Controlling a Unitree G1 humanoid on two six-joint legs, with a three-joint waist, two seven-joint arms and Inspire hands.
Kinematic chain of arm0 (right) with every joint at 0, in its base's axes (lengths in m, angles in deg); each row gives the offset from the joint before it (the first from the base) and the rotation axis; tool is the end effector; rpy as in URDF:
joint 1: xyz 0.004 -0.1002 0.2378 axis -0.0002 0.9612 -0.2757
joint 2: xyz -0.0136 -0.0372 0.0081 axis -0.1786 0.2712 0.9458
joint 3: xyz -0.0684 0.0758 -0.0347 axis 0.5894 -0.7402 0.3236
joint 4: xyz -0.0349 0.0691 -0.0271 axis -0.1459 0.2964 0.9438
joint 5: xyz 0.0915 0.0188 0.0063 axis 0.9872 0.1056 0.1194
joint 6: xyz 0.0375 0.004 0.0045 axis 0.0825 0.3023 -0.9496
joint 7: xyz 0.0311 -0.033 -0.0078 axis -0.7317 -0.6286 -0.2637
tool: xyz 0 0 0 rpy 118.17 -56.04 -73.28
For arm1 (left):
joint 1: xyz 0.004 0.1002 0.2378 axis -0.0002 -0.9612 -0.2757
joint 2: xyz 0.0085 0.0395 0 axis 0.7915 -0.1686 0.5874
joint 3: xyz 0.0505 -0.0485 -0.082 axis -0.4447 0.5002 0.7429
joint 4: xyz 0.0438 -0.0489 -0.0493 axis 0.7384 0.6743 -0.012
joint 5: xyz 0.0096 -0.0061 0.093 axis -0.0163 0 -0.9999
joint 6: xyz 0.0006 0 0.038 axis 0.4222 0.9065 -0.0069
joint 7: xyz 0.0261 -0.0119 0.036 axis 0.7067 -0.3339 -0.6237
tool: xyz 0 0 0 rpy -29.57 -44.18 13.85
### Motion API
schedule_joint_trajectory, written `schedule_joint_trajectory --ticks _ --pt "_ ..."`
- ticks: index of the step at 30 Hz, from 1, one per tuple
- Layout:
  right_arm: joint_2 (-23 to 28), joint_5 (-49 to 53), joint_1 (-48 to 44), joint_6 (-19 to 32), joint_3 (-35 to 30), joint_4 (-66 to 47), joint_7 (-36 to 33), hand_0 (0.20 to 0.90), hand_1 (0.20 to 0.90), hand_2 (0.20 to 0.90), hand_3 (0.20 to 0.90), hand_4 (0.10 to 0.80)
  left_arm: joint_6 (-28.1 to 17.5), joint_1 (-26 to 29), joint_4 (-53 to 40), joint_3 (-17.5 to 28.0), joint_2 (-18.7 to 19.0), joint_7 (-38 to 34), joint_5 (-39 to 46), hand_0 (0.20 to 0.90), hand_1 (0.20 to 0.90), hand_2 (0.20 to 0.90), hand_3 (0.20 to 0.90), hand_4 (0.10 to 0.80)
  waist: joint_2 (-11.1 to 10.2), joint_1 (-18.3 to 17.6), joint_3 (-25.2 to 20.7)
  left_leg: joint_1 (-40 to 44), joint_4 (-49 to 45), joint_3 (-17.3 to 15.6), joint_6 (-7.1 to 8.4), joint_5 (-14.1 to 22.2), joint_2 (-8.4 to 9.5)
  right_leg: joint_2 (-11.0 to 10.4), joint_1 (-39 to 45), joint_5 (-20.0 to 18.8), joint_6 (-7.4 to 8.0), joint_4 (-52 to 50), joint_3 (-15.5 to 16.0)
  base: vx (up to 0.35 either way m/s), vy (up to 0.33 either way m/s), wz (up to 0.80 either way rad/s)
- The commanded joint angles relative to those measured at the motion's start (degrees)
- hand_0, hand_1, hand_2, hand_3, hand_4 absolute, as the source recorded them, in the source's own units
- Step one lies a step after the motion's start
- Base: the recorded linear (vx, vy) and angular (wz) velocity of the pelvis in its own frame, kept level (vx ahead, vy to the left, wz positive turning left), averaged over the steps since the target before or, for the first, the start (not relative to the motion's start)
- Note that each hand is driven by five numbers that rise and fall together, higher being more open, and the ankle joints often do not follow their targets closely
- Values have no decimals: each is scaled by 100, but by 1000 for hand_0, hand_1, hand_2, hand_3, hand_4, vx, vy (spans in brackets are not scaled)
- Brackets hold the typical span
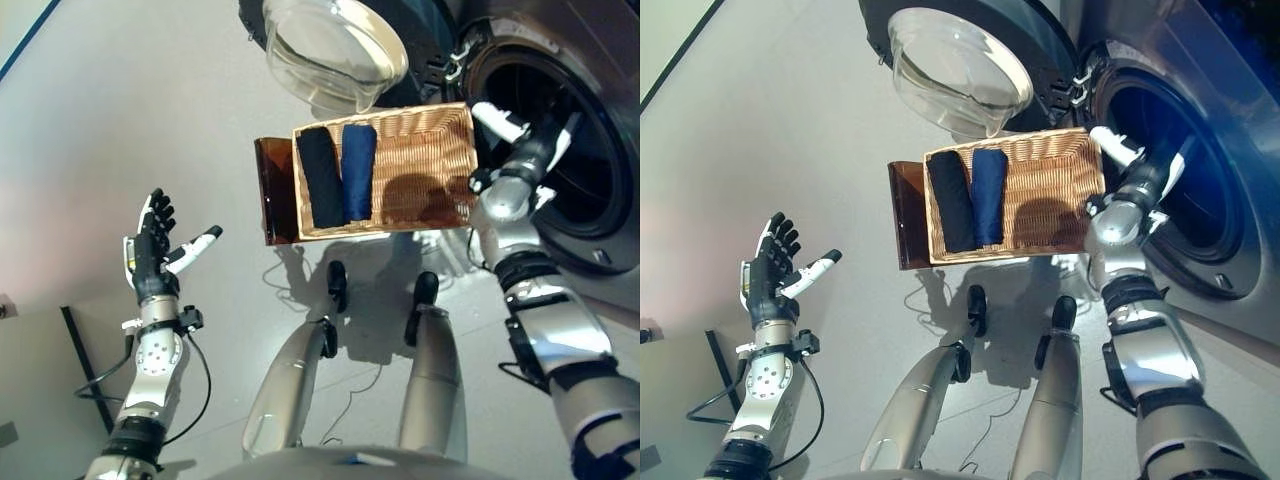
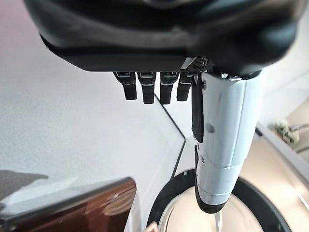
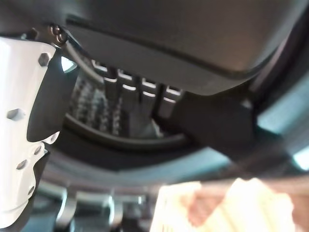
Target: Pick up the clothes and place them into the washing machine
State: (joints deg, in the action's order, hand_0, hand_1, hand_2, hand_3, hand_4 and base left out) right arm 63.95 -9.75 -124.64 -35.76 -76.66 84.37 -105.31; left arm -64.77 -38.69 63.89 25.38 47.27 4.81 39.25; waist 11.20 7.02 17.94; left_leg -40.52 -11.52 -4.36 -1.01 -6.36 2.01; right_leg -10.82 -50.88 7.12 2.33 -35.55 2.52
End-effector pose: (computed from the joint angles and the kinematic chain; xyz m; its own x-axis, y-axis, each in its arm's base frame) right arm 0.3284 -0.2255 0.1220 0.7603 -0.6037 0.2399 0.6135 0.7887 0.0402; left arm 0.1836 0.2256 0.0205 0.8985 0.3991 0.1829 -0.4067 0.9136 0.0043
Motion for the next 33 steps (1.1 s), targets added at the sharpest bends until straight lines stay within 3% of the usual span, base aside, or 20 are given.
schedule_joint_trajectory --ticks 1,8,9,11,18,25,33 --pt "-71 -11 320 743 -37 -660 148 900 900 900 900 800 -571 88 69 575 145 -210 36 900 900 900 900 800 -247 31 -311 0 -93 117 231 554 53 193 617 -289 -122 1057 216 14 -6 5" --pt "-532 126 1007 781 -4 -871 436 900 900 900 900 800 -510 3 158 600 15 -140 -20 900 900 900 900 800 -432 8 -369 346 23 177 206 557 39 207 1051 -379 -78 1327 311 10 -1 1" --pt "-606 118 1106 763 -4 -896 447 900 900 900 900 800 -497 -27 172 589 -13 -126 -14 900 900 900 900 800 -446 9 -342 351 53 132 173 391 22 193 1100 -572 -105 1424 391 -35 22 -6" --pt "-709 122 1257 717 9 -798 513 900 900 900 900 800 -473 -68 245 572 -72 -88 2 900 900 900 900 800 -483 16 -398 568 158 155 173 382 37 183 1355 -607 -77 1589 407 54 27 -2" --pt "-1028 -95 1525 245 233 -168 619 900 900 900 900 800 -346 -279 305 519 -200 17 -8 900 900 900 900 800 -620 81 -652 1570 760 198 185 313 43 63 2379 -808 110 2352 532 116 45 -7" --pt "-1310 -310 1788 -16 432 244 703 900 900 900 900 800 -199 -81 833 278 -209 -42 -139 900 900 900 900 800 -797 29 -854 2244 958 251 174 361 85 -28 3184 -961 237 2789 586 116 48 5" --pt "-1474 -513 2468 -218 409 453 911 900 900 900 900 800 -146 -95 1135 309 -281 -112 -147 900 900 900 900 800 -1022 -40 -1287 2817 1342 178 179 420 165 -107 3797 -1287 455 3471 619 115 32 -2"
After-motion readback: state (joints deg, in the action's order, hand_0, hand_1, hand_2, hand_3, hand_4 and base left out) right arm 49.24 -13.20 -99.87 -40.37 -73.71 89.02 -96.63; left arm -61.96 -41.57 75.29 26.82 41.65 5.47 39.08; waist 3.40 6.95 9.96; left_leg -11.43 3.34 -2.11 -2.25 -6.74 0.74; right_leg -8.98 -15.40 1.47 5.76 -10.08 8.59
